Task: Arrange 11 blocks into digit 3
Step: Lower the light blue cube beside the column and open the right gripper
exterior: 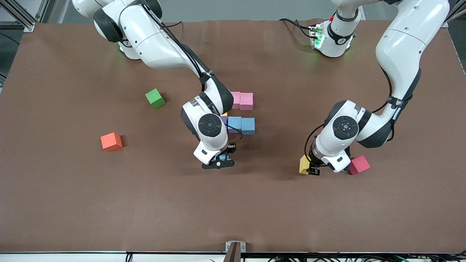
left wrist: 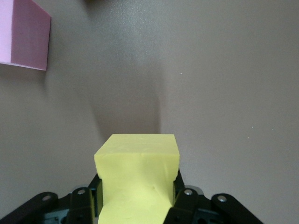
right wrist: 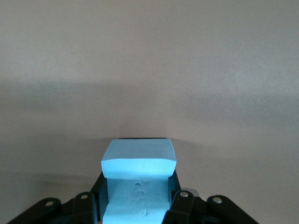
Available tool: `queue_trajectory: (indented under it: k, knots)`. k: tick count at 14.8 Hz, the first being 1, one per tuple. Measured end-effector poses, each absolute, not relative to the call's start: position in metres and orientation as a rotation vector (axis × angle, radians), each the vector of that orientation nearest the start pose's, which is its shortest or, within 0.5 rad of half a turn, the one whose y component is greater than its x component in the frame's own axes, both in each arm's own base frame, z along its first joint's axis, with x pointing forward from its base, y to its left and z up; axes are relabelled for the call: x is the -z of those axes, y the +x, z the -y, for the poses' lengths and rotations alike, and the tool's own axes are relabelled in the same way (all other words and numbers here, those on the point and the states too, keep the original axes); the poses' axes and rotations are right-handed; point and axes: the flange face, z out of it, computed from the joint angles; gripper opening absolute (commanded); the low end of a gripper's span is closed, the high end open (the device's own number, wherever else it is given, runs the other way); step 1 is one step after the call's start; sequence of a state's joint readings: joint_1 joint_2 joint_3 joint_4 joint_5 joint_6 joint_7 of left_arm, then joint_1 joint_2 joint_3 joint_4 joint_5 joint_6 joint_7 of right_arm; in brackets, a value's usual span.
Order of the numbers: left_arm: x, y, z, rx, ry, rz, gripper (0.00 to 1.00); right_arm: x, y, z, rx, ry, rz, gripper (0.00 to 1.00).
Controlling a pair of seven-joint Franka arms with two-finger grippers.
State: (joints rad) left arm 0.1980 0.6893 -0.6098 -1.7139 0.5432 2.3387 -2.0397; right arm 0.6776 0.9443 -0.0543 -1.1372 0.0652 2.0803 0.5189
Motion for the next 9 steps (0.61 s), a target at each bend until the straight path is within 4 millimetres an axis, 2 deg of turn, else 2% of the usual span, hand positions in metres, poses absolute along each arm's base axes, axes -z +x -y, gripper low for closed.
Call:
queue_trajectory:
  k: [2, 9]
  knots:
    - [-0.2518, 0.6415, 0.22, 0.103, -2.476, 2.056, 0.42, -0.2238, 0.612, -0.4592, -0.025, -3.134, 0.146, 0.0]
    - [-0.2518, 0.6415, 0.22, 0.102, -2.476, 2.056, 0.42, -0.2241, 0.612, -0.4592, -0.025, -3.136, 0.082, 0.0]
